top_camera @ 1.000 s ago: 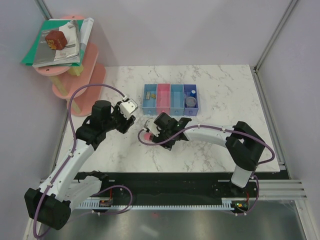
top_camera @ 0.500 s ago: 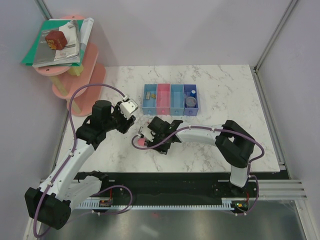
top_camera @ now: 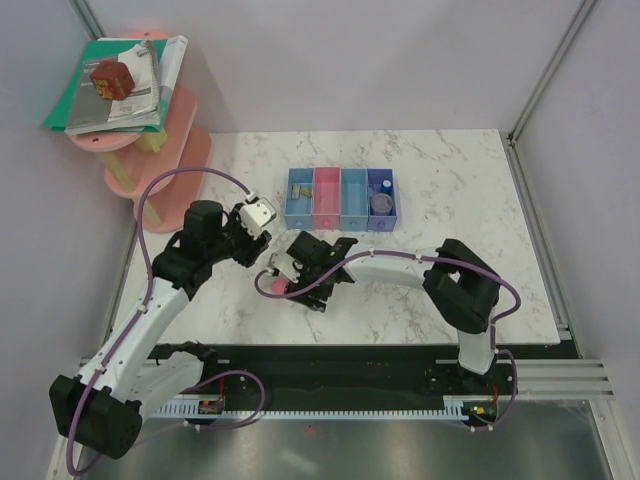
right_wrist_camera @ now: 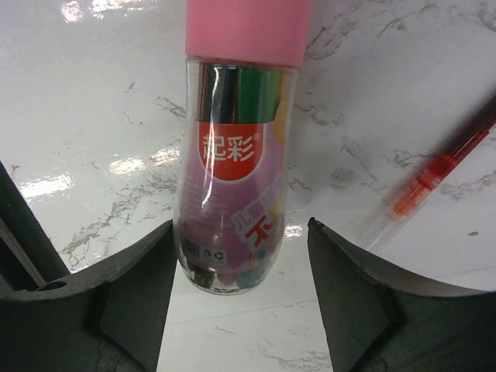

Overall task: Sort the stationery into containers
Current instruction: Pick up the stationery from the center of the board.

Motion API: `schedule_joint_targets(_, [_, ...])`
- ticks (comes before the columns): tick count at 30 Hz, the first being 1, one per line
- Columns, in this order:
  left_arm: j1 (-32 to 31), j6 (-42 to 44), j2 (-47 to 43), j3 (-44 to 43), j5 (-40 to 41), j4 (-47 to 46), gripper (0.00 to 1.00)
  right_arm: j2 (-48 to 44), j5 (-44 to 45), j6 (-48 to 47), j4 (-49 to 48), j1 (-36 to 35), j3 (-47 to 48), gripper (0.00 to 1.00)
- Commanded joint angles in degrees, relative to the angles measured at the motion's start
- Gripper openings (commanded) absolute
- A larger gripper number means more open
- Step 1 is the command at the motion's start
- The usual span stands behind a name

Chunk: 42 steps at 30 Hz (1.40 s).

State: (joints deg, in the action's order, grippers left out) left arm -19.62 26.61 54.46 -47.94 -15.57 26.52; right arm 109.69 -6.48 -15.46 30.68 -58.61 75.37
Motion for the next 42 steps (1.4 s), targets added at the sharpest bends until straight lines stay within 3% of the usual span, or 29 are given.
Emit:
schedule_joint_targets(1, [0.02,0.37,-1.19,-1.01,-0.69,-1.12,0.61,1.58,-1.60,-0.01,0.08,-0.63,4.16,0.74])
schedule_joint_targets(13, [0.02,1.07,-3.21,-0.57,-0.16,-1.04,0.61,5.89,-0.73,1.05,-1.41,-2.65,3.20,0.66])
schedule_joint_targets(16, [0.10,1.43,-3.74,-0.22,0.10,-0.77,0.61,5.62,0.06,1.22,-1.58,-2.65,2.24,0.49])
schedule_joint_targets(19, [0.10,0.99,-4.01,-0.13,0.63,-0.86,0.61,4.84,1.64,1.49,-1.41,-2.65,2.15,0.00])
schedule_joint_targets(23, [1.24,-3.13,-3.22,0.48,4.40,-1.65,0.60,0.81,4.19,1.23,-0.53,-2.65,2.23,0.00])
schedule_joint_targets(28, [7.47,-7.62,-1.11,-0.39,0.91,-1.13,0.60,-7.02,9.19,-0.18,0.61,-2.65,0.31,0.00])
schedule_joint_targets(34, [10.04,-7.63,1.70,-5.93,-11.74,4.05,0.60,-18.18,18.77,-4.03,2.37,-2.56,-5.58,0.00])
schedule_joint_targets(38, [10.04,-3.34,5.56,-10.14,-27.26,13.87,0.61,-24.68,23.17,-8.95,1.06,-2.30,-10.24,0.00])
schedule_joint_targets(42, [10.04,-1.13,10.83,-16.28,-39.69,20.92,0.63,-27.95,26.15,-12.39,1.14,-2.39,-8.14,0.00])
